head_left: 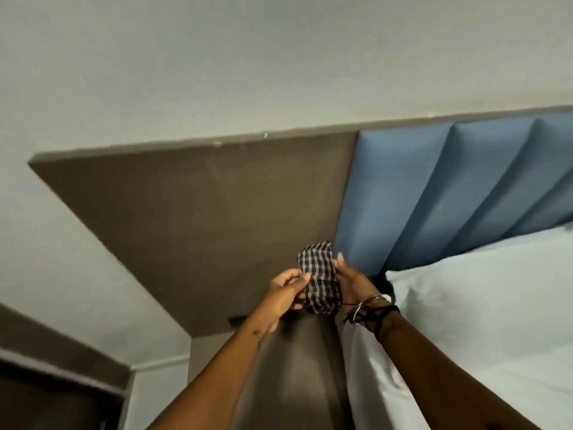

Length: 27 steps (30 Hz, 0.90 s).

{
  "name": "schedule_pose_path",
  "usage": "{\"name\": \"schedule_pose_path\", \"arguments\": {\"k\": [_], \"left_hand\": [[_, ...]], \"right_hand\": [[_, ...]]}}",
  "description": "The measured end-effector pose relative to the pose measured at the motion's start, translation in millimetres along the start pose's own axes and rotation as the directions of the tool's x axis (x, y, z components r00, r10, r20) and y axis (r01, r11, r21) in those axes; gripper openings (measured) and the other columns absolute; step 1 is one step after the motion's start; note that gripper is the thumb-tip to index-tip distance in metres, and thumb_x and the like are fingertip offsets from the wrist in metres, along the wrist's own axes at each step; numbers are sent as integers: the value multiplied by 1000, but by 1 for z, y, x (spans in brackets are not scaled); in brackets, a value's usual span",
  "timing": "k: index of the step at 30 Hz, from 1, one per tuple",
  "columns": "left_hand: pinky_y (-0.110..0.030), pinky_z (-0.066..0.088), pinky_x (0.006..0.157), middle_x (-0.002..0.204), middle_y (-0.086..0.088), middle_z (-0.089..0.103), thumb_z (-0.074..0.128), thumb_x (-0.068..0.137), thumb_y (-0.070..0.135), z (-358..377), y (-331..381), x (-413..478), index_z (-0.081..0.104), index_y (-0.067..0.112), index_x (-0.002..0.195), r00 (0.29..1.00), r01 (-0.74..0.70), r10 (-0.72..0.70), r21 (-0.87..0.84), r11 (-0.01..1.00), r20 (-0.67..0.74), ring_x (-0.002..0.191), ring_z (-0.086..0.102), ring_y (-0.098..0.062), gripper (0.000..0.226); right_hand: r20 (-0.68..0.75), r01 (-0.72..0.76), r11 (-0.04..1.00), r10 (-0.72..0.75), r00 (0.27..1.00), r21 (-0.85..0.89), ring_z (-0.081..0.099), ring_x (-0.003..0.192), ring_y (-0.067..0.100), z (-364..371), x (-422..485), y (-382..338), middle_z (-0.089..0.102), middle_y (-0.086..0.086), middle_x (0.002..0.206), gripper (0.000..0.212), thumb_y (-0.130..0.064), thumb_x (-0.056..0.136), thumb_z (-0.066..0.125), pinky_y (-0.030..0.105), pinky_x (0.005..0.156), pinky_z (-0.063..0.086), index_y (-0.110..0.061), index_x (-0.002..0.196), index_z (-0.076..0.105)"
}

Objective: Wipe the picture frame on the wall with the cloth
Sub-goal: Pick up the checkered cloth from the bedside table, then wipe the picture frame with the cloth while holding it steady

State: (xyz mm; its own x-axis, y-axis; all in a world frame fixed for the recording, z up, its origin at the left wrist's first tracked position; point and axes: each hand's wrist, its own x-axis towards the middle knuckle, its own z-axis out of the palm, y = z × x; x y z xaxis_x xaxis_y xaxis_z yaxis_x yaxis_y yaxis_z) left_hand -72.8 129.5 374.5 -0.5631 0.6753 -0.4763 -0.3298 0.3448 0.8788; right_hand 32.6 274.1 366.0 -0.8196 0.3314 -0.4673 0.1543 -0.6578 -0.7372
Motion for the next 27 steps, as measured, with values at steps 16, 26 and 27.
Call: {"name": "schedule_pose_path", "arguments": {"k": [16, 26, 27], "left_hand": [[-18, 53, 68, 102, -1, 69, 66, 90, 35, 74, 311, -67, 67, 25, 107, 650, -759, 633, 401, 513, 421, 76, 66, -9, 20], [-26, 39, 102, 137, 10, 50, 50, 85, 63, 149, 500, -79, 42, 32, 140, 160, -519, 769, 715, -467, 619, 122, 50, -11, 63], [-29, 36, 106, 143, 6, 46, 49, 85, 64, 158, 520, -80, 37, 29, 143, 116, -436, 754, 715, -547, 647, 127, 47, -15, 69]], "right_hand": [[-266, 696, 686, -645, 716, 213, 67, 107, 37, 27, -149, -260, 70, 22, 116, 64, -58, 88, 53, 51, 92, 53, -2, 118, 62], [-351, 909, 392, -839, 415, 140, 59, 119, 35, 17, -214, -441, 60, 16, 132, 68, -64, 90, 45, 53, 98, 48, -14, 135, 52], [-337, 920, 372, -856, 391, 124, 62, 114, 33, 18, -217, -456, 63, 14, 128, 65, -64, 91, 43, 50, 90, 51, -15, 132, 54]]}}
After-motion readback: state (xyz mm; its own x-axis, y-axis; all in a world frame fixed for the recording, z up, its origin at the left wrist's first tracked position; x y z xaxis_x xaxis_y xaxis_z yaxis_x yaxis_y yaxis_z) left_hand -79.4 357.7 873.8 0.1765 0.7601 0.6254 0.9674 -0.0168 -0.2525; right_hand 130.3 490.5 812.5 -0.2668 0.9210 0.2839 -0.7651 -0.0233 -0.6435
